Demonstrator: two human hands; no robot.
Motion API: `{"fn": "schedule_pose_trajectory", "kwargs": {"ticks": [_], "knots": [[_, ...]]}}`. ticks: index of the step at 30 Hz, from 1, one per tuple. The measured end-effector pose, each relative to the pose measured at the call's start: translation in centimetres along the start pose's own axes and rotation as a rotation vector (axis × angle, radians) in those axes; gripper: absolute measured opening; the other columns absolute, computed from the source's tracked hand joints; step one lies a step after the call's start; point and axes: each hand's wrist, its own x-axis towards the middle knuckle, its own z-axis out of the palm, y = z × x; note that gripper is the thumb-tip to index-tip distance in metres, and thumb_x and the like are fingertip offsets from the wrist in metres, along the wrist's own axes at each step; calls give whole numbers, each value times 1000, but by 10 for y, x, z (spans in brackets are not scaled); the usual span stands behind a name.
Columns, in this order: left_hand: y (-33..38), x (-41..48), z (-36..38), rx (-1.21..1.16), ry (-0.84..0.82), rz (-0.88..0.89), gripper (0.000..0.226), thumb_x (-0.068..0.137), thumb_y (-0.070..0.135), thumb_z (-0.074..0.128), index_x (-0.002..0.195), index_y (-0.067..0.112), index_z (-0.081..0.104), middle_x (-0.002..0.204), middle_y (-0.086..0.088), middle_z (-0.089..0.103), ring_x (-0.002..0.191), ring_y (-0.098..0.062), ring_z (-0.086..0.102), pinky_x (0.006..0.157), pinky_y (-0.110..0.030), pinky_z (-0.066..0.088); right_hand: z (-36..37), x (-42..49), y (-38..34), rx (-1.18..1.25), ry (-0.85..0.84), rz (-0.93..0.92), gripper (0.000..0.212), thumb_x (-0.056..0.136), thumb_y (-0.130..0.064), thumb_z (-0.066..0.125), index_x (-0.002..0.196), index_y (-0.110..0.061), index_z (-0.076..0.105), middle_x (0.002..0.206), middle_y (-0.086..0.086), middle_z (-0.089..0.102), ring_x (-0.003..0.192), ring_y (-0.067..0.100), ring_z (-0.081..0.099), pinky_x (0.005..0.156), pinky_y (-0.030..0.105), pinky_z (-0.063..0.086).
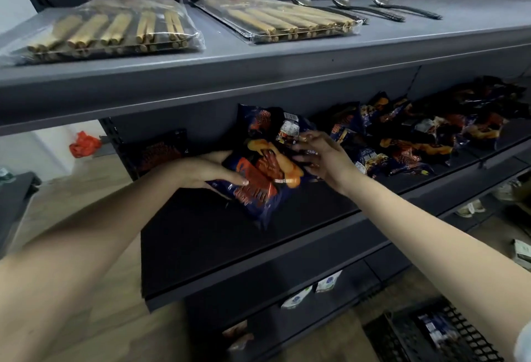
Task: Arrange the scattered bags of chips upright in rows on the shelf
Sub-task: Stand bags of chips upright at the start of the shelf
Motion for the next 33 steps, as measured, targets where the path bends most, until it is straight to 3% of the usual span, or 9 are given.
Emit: {"fn": "schedule_pose_trajectory", "kwargs": {"ticks": [4,8,10,12,15,20,24,29,33], "knots": [[13,1,8,455,-143,-152,90,73,20,80,146,25,26,129,14,45,104,-3,54,90,-23,48,10,0,-10,-348,-122,-147,17,97,-24,50,113,-26,52,111,-5,63,98,14,64,84,31,54],[26,8,22,626,-256,-144,63,75,18,78,129,24,45,110,17,54,91,2,57,69,-9,48,26,-5,-6,-876,-439,-206,56,85,-49,62,135,-34,42,138,-14,47,119,2,48,94,13,40],[28,13,26,738,-260,-144,68,74,24,79,133,16,45,117,11,55,100,-6,57,77,-12,47,34,-4,-1,-1115,-589,-116,75,79,-58,64,143,-33,33,145,-13,39,125,3,39,94,14,31],[24,19,28,763,-306,-198,55,72,24,81,120,16,55,114,1,63,98,-12,64,81,-26,53,39,-2,5,-1270,-704,-36,78,77,-57,67,142,-26,37,139,-8,47,122,9,45,89,15,35],[16,23,32,741,-367,-261,38,70,19,82,101,18,61,93,0,68,72,-6,69,59,-25,56,44,-3,16,-1347,-769,43,70,76,-59,67,131,-18,52,121,-3,58,103,13,53,78,19,42],[9,23,37,658,-413,-322,34,70,14,82,97,18,61,98,-2,65,76,-9,68,57,-26,55,44,-7,25,-1307,-829,102,66,76,-61,66,122,-15,59,105,-7,61,93,10,57,69,15,44],[17,13,20,506,-304,-231,54,74,18,79,122,18,53,119,-3,57,99,-17,63,68,-32,58,36,-4,24,-1196,-780,75,47,76,-59,67,104,-22,64,97,-12,66,85,4,60,67,10,47],[8,-11,-10,66,122,135,44,70,53,64,112,40,57,115,5,62,101,-14,63,74,-28,55,26,3,25,-682,-642,25,27,77,-43,71,101,-33,66,104,-16,70,98,-1,64,83,13,49],[-20,-16,-10,-595,462,258,32,86,47,49,114,31,55,122,-2,60,99,-19,61,81,-36,50,41,14,39,-289,-341,-73,20,80,-29,71,99,-25,67,97,-7,73,96,10,68,82,21,53]]}}
